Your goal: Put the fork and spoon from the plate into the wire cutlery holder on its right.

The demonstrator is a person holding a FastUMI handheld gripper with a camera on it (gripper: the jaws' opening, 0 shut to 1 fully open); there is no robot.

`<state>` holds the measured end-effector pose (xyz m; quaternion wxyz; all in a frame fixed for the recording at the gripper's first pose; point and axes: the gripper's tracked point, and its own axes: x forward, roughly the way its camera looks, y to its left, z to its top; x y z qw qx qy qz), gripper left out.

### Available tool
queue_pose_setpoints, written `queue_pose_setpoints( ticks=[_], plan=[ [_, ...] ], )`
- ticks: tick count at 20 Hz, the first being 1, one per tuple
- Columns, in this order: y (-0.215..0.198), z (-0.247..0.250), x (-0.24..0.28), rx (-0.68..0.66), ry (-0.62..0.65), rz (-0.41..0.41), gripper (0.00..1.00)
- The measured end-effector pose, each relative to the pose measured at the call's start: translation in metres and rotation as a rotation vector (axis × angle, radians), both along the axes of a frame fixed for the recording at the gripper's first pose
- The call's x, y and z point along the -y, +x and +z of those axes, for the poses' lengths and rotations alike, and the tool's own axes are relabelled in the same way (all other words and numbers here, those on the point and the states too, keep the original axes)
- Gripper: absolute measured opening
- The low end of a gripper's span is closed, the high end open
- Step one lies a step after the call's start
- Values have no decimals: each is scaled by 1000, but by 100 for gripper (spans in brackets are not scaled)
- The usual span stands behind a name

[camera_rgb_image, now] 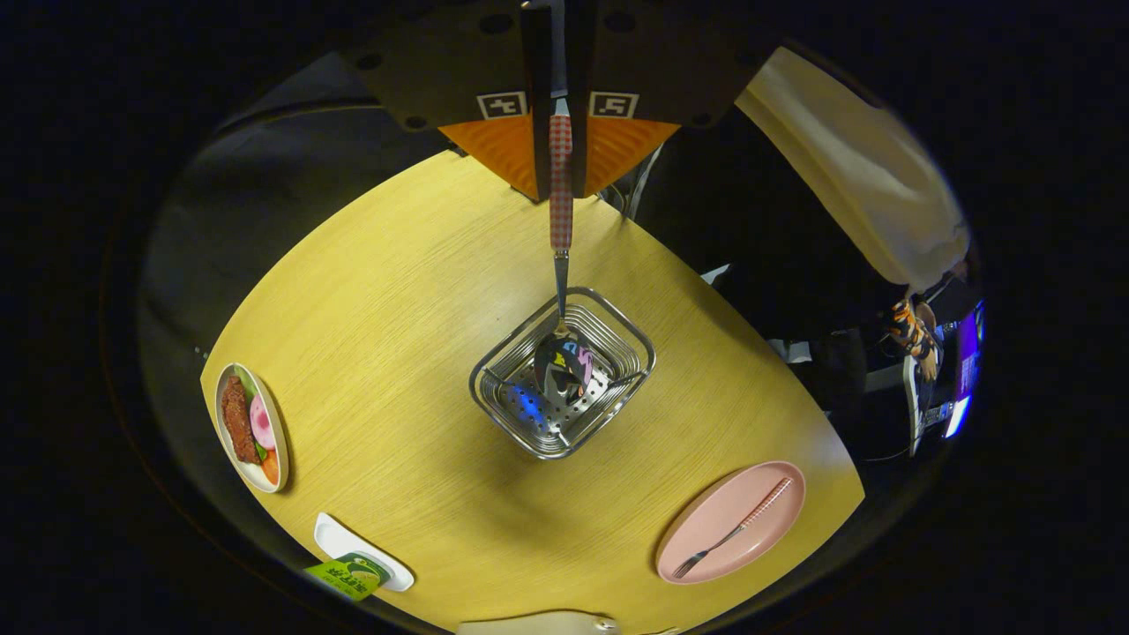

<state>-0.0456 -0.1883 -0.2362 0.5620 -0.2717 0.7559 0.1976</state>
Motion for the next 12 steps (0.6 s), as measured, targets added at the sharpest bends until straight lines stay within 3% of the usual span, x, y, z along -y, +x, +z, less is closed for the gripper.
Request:
queue_pose_setpoints(
  ticks=[7,12],
  plan=[
    [20,-10,-17,-26,16,-108,14],
    [38,-3,-26,57,68,-157,45]
  ],
)
